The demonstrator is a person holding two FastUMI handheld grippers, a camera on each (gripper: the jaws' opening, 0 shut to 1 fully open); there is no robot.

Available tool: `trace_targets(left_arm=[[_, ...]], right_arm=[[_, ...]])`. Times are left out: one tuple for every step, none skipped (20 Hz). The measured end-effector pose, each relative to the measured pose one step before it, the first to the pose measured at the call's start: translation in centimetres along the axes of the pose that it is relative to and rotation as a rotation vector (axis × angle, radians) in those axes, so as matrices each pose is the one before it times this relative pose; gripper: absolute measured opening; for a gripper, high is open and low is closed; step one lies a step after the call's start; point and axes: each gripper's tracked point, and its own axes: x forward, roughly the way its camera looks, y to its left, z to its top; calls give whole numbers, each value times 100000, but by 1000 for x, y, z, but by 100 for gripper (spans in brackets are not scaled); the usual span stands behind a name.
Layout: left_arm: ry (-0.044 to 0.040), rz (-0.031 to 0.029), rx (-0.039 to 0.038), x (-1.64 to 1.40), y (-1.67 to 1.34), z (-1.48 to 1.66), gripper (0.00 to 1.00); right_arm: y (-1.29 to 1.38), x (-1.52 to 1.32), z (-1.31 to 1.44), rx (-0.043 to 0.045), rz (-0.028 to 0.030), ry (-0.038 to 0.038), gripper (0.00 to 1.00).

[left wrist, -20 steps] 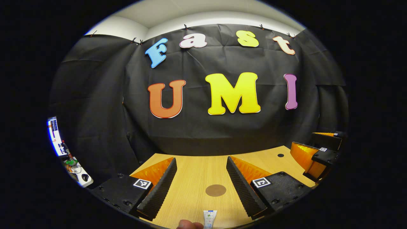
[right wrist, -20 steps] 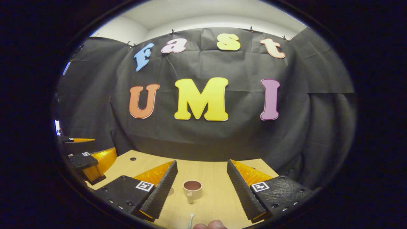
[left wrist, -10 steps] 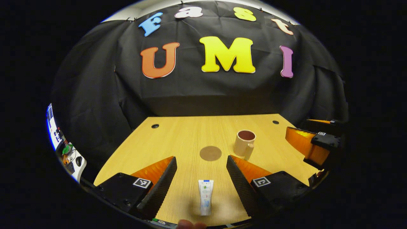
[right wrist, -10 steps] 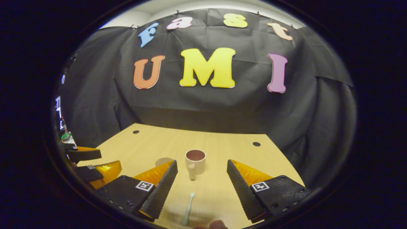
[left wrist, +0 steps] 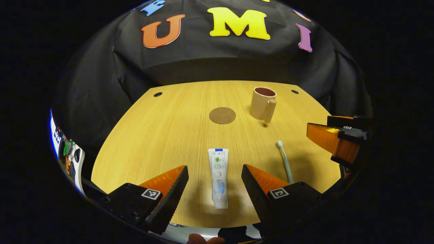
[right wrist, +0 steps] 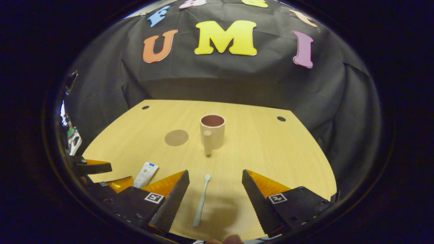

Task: Put the toothbrush and toothpaste on the desktop into the cup, then pick up the cup and place it on the coaster on the desktop.

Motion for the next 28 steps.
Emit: trace_targets(left_arm=[[2076, -286, 85, 175, -60, -577, 100], [1836, -168, 243, 281, -61, -639, 100], [1546, 0, 258, 368, -47, -488, 100], [1600, 344, 362, 348, 106, -534, 100], [1413, -168, 276, 380, -102, -403, 100], [1276, -377, 21, 267, -91, -454, 100], [1143, -221, -23, 368, 12, -356, 100], [876, -144, -168, 343, -53, -298, 100], [411, -232, -338, 215, -59, -125, 100], [394, -166, -73, 227, -61, -28, 100], [665, -35, 54, 245, 39, -116, 100], [569, -129, -87, 72, 41, -183, 100], [702, -6, -161, 152, 51, -200, 100], [1015, -166, -151, 68, 38, -162, 100], [528, -285, 42, 73, -41, -66, 100], [223, 20, 460, 68, 108, -70, 100], [-95, -35, 518, 129, 22, 60, 100], [-53, -195, 281, 147, -39, 74, 100], [91, -69, 64, -12, -95, 66, 99], [247, 279, -145, 40, 8, 23, 99], [155, -412, -225, 19, -155, -19, 96], [-45, -212, 356, 131, -160, 172, 94], [-239, -176, 464, 130, -64, 38, 90], [91, -232, 238, 114, -143, 52, 92], [264, -158, 34, 57, -28, -113, 86], [606, -138, -106, 111, -54, -78, 86], [586, 40, -123, 104, 31, -111, 86], [377, -76, -297, 127, -8, -51, 85]], right_arm=[[330, 403, -1081, 208, 702, 2872, 96], [289, 440, -760, 693, 644, 2660, 96], [139, 462, -801, 833, 344, 2712, 95], [165, 475, -920, 576, 456, 3864, 96], [172, 550, -957, 398, 36, 3098, 95], [-10, 508, -692, 241, -285, 3092, 93], [68, 524, -672, 684, 66, 2523, 96], [-34, 274, -485, 541, -418, 2156, 96], [10, 310, -371, 54, -337, 1547, 96], [-75, 198, -104, -80, -409, 661, 95], [-31, 154, -154, -38, -607, 793, 98], [66, 211, -229, 564, -164, 1389, 95], [263, 396, -439, 674, 347, 1659, 96], [172, 393, -167, 428, -130, 1229, 95], [23, 250, -171, -92, -313, 693, 95], [118, 231, -75, -161, -39, 511, 95], [77, 192, -159, -254, -174, 635, 96], [122, 250, -169, -78, 470, 1649, 92], [419, 246, -353, 449, 1185, 1539, 88], [296, 290, -124, 302, 828, 1122, 78], [-60, 133, -115, -188, -68, 889, 69], [-18, -141, 288, 18, -325, -869, 65], [120, 337, -99, 408, 205, 694, 61], [-25, -10, 198, 193, -26, -211, 58], [34, 101, 56, -183, -138, 574, 59], [5, 16, 201, -49, -53, -59, 58], [-14, 81, 21, 286, -75, 252, 58], [28, 54, 183, 408, -41, 77, 59]])
